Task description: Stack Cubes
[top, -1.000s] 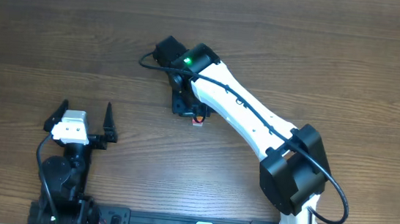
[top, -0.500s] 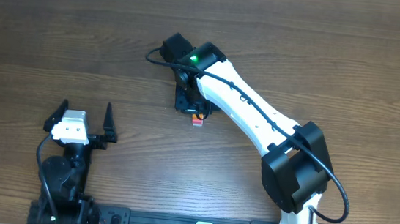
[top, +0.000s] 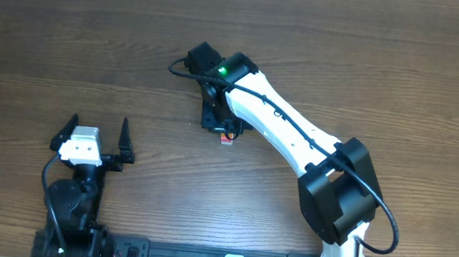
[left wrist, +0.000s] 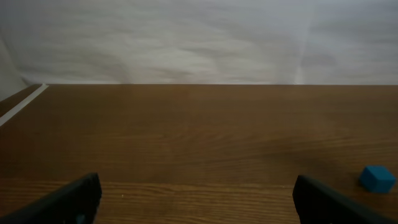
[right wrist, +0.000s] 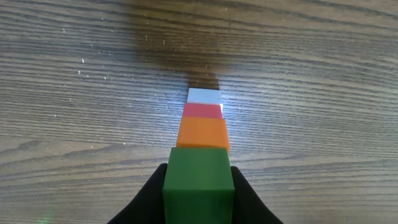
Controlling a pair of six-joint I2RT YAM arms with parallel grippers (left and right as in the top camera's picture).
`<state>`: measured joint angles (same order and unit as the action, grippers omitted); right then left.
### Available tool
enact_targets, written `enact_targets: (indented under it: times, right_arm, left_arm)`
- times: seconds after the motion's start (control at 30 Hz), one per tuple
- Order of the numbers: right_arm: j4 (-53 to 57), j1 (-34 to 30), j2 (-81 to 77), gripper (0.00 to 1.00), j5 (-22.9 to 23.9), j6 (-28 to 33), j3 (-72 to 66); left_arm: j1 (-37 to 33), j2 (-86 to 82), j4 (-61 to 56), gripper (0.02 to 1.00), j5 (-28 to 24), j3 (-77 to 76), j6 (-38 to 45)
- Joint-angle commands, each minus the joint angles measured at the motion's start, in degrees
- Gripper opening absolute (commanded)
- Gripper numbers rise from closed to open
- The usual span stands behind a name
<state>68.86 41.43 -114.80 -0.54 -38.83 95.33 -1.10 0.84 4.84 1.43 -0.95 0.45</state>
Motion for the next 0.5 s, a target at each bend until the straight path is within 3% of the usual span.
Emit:
enact_targets:
  times: [0.03,0.5]
  right_arm:
    - [-0.2,-0.5,0.8,0.014,-0.3,-0.6,-0.5]
    - [-1.9,-0.6,0.8,0.012,-0.5,-1.0,-1.8]
  left_arm:
    - [0.0,-0.5,-0.2,1.0,-0.5,0.3,0.8]
    - [0.0,-0.5,-0.2,1.0,-0.5,0.3,0.8]
